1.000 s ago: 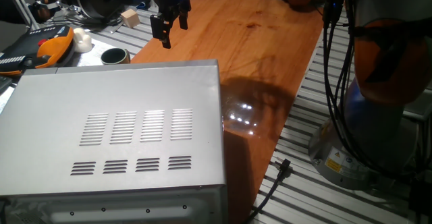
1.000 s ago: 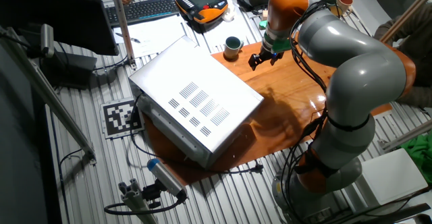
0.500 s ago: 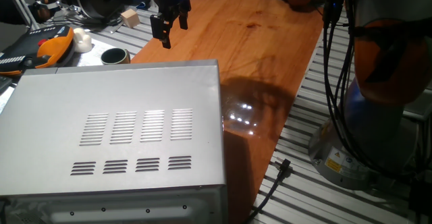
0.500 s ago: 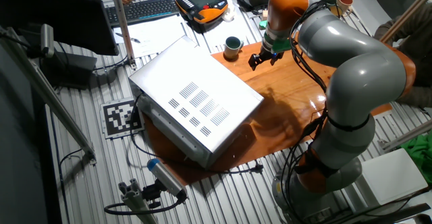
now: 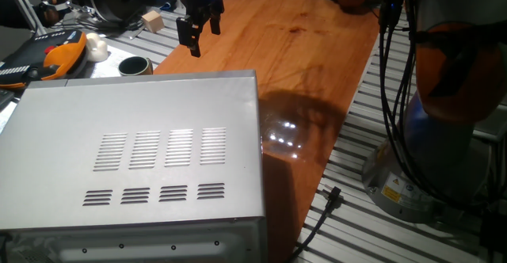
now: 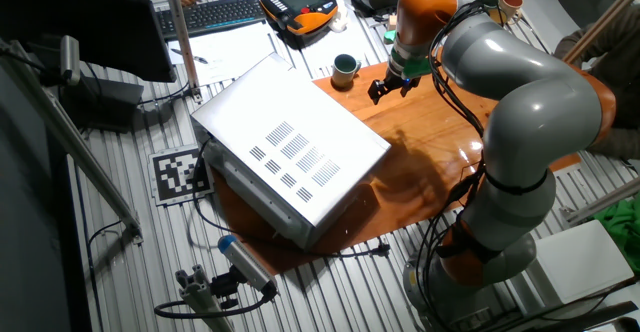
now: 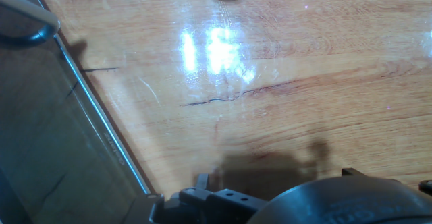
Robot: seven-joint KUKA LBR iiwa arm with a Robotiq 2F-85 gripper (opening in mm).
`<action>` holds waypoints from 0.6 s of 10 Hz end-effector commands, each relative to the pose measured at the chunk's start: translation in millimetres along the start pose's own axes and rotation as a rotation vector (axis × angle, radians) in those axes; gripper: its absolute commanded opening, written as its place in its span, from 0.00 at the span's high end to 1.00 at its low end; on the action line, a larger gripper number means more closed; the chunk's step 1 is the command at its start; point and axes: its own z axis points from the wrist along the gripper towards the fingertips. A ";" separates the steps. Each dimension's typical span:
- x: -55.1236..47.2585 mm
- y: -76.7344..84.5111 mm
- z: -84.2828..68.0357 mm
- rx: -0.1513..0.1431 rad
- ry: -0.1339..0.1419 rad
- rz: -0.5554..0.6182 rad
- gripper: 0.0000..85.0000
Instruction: Put the bowl into the microwave
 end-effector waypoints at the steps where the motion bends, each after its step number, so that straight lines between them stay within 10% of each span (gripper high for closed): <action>1: 0.1 0.0 0.0 0.000 0.000 0.000 1.00; 2: 0.0 -0.1 -0.2 0.142 0.145 -0.159 1.00; 6: -0.3 -0.1 -0.4 0.142 0.153 -0.171 1.00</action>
